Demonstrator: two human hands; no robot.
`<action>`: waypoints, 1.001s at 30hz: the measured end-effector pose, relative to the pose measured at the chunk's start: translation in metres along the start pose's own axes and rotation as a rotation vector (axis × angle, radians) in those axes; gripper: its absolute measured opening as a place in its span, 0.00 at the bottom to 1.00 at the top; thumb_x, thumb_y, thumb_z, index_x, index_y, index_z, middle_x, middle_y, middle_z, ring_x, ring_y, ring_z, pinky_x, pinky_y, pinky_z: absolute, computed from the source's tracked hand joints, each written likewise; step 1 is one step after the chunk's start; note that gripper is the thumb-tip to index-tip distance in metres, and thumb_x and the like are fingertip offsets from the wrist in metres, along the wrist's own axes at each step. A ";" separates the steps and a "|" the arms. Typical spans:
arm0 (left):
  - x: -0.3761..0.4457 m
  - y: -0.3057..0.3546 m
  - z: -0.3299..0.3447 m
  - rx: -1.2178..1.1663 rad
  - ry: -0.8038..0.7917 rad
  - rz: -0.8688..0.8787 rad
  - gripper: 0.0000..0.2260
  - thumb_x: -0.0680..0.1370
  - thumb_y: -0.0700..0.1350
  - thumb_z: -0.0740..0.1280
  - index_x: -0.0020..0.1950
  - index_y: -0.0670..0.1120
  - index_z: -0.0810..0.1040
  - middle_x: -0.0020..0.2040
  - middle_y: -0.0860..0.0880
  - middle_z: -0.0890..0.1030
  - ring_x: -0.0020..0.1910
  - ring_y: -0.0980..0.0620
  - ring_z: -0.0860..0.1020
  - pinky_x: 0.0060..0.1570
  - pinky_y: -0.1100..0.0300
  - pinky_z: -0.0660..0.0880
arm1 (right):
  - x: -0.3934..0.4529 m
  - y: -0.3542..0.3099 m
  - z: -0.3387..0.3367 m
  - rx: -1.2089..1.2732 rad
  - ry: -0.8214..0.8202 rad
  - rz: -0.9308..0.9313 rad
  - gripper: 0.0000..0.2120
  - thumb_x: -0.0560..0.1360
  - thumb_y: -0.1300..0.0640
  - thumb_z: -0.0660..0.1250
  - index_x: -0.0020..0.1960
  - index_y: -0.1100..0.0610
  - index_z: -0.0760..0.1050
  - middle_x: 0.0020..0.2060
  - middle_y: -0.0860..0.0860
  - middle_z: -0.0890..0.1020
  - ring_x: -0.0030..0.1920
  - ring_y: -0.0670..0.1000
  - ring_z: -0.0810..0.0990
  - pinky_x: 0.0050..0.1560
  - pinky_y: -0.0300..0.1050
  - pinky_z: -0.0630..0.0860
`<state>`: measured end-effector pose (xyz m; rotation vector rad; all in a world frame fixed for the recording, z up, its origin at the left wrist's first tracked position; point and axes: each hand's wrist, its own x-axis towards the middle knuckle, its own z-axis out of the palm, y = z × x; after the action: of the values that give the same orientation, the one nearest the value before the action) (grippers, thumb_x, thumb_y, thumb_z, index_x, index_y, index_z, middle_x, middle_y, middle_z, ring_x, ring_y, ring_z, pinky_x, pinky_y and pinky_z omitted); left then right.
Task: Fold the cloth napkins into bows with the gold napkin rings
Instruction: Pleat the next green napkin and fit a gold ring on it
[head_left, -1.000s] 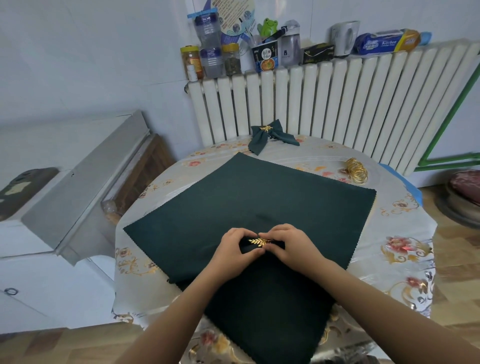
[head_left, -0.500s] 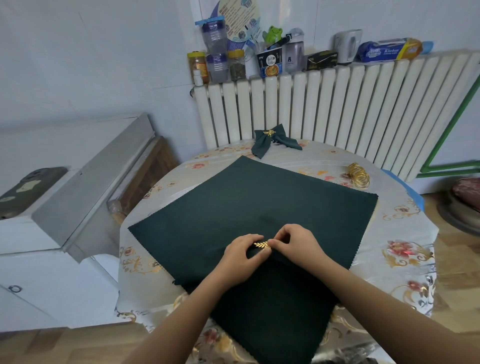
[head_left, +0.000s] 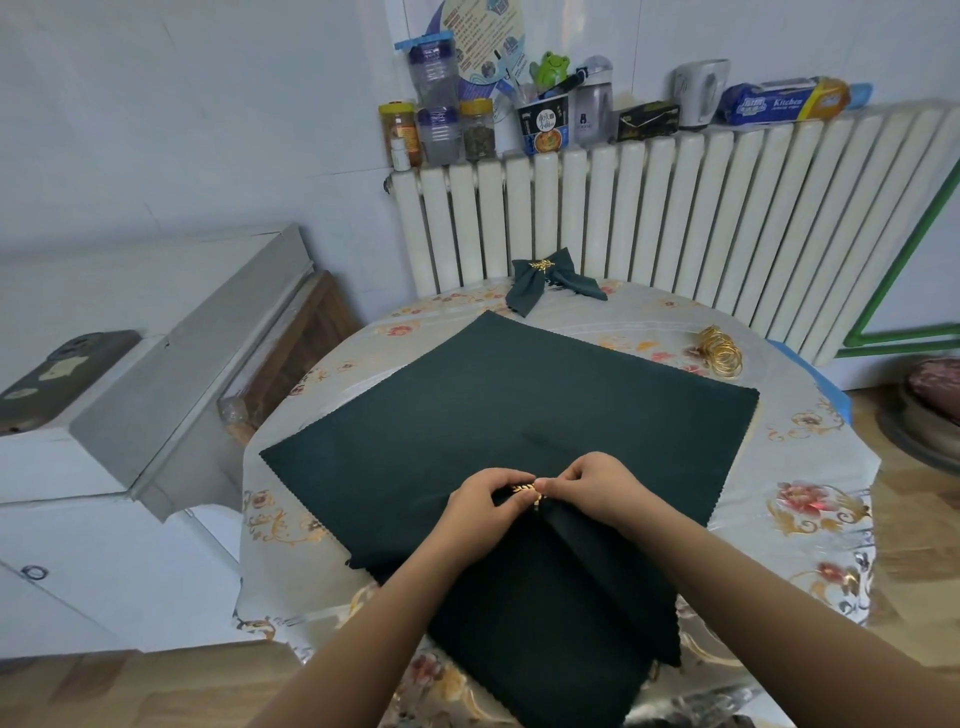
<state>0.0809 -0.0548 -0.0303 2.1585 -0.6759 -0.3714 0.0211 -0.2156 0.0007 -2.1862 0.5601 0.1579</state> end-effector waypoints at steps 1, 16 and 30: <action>0.001 0.000 0.000 -0.010 -0.001 -0.004 0.09 0.76 0.52 0.67 0.56 0.58 0.78 0.51 0.62 0.78 0.55 0.63 0.75 0.59 0.62 0.71 | 0.000 0.000 -0.001 0.012 -0.005 0.006 0.18 0.72 0.44 0.69 0.40 0.61 0.82 0.35 0.54 0.82 0.35 0.49 0.78 0.37 0.42 0.74; -0.005 0.004 -0.003 0.098 -0.080 0.043 0.16 0.80 0.50 0.62 0.68 0.50 0.72 0.64 0.56 0.74 0.64 0.59 0.70 0.66 0.62 0.64 | -0.010 -0.002 0.004 -0.156 0.020 -0.312 0.15 0.75 0.52 0.67 0.61 0.50 0.74 0.56 0.45 0.75 0.57 0.45 0.74 0.59 0.39 0.71; -0.025 -0.010 0.007 0.215 0.206 0.182 0.08 0.71 0.40 0.71 0.41 0.49 0.73 0.42 0.57 0.71 0.47 0.57 0.70 0.45 0.74 0.64 | -0.018 0.030 0.021 -0.073 0.143 -0.416 0.16 0.76 0.51 0.66 0.63 0.51 0.77 0.56 0.43 0.80 0.59 0.43 0.76 0.57 0.33 0.67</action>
<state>0.0610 -0.0395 -0.0419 2.2742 -0.8156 0.0224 -0.0066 -0.2092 -0.0286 -2.3461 0.1683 -0.2039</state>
